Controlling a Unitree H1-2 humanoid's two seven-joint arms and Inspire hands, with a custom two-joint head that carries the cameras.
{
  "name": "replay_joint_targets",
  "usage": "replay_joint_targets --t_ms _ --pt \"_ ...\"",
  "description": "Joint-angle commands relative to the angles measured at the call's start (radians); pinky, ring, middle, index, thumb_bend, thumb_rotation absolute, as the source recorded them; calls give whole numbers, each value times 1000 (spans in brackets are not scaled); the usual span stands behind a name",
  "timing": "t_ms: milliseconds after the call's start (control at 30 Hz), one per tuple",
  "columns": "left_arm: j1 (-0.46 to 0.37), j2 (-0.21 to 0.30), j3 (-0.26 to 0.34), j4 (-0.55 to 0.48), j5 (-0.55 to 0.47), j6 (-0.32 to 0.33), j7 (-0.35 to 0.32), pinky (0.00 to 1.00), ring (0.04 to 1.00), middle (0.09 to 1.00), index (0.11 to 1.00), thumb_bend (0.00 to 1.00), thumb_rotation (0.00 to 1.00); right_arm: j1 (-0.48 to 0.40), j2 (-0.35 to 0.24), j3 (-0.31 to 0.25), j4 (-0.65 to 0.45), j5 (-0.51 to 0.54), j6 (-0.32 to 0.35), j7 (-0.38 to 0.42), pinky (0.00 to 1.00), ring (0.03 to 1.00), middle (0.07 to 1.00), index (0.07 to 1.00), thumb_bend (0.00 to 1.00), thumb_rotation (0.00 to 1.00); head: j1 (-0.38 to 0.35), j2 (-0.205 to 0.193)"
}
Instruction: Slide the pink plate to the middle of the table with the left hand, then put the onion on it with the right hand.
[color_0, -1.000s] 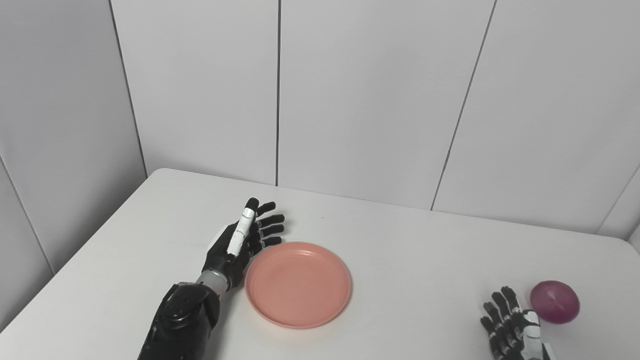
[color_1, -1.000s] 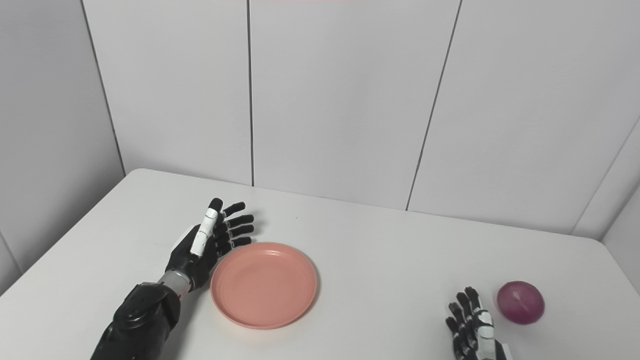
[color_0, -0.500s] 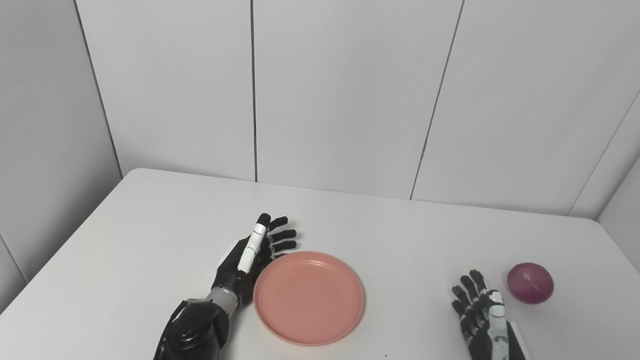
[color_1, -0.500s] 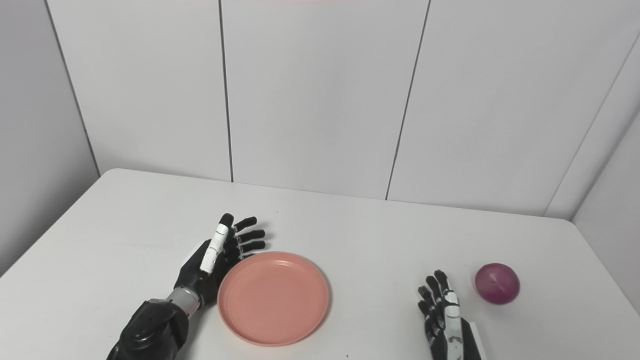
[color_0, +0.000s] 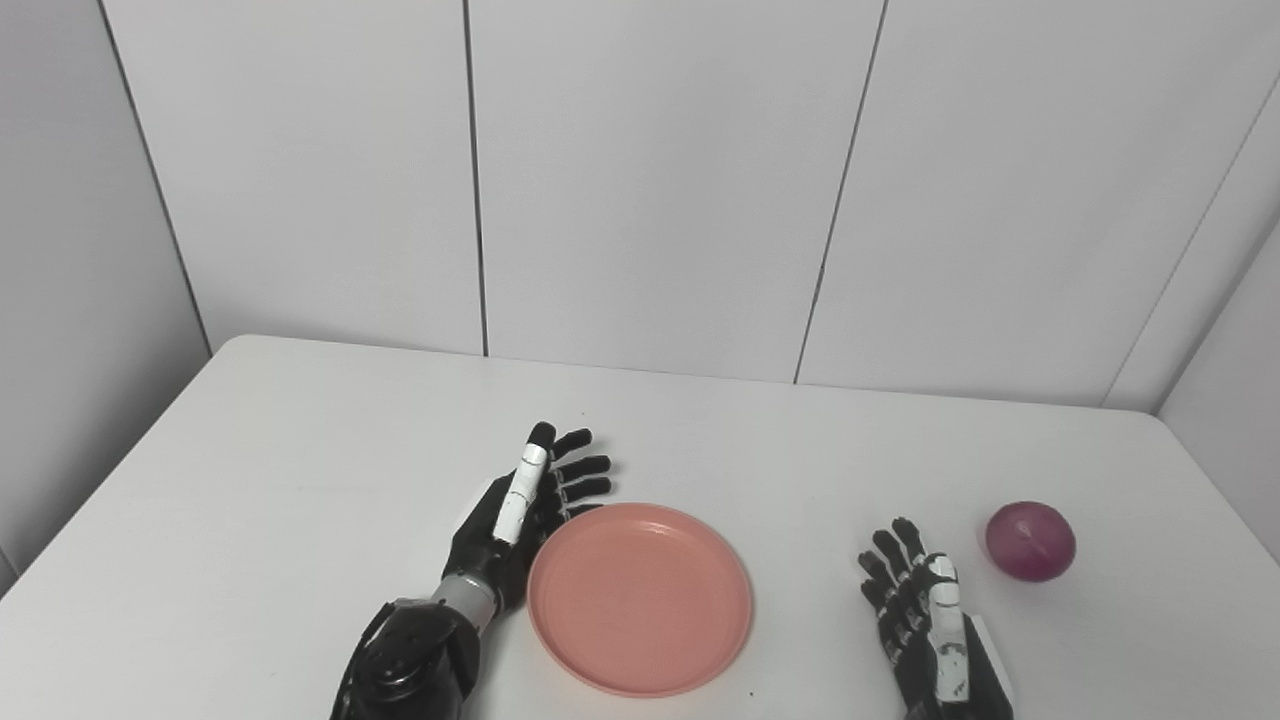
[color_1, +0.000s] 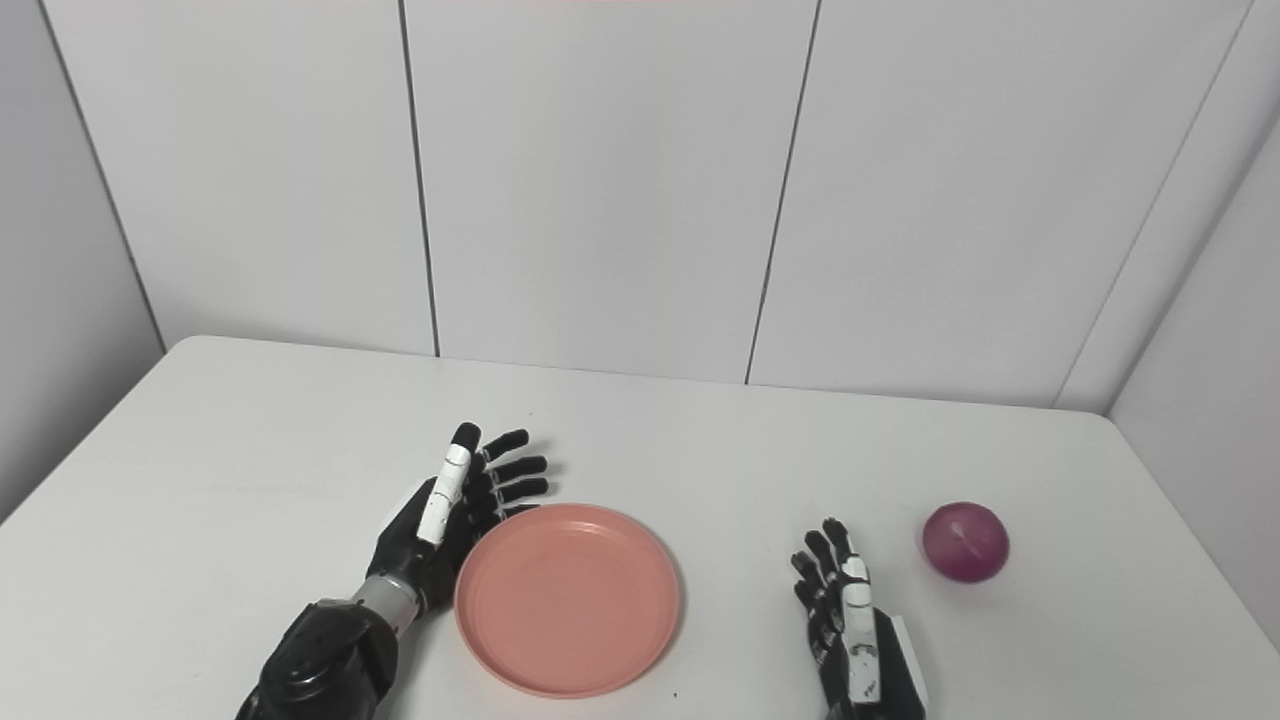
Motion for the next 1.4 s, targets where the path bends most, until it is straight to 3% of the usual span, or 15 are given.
replay_joint_targets --t_ms 0,367,667,833,967,1133,1367 --pt "-29 -20 -5 -27 8 19 14 704 767 771 815 803 903 -4 12 5 -2 -3 43 -7 1000 951 963 988 865 974 -1 -1" --pt "-25 -77 -7 -1 32 4 59 719 779 786 825 788 890 -8 21 13 -3 -7 44 -9 1000 955 964 988 876 962 -25 5" --pt "-25 -64 9 33 21 -17 45 720 779 796 823 797 883 -13 32 19 -1 -22 45 -13 1000 957 966 985 868 960 -84 13" --pt "-35 -44 34 53 14 -21 40 726 780 798 820 788 886 -16 -2 77 3 -170 -24 -21 1000 941 951 990 891 943 -147 26" --pt "-48 -22 44 83 19 -35 26 752 799 809 833 784 890 -19 -28 108 -37 -269 -66 -31 1000 929 932 986 828 926 -173 46" --pt "-86 -5 63 132 7 -40 20 788 811 817 849 778 894 -54 -55 105 -119 -321 -30 -30 956 914 905 973 855 925 -217 94" --pt "-103 -1 63 155 29 -61 24 752 802 798 847 786 896 -77 -88 96 -174 -357 21 -15 841 856 874 952 821 898 -216 79"
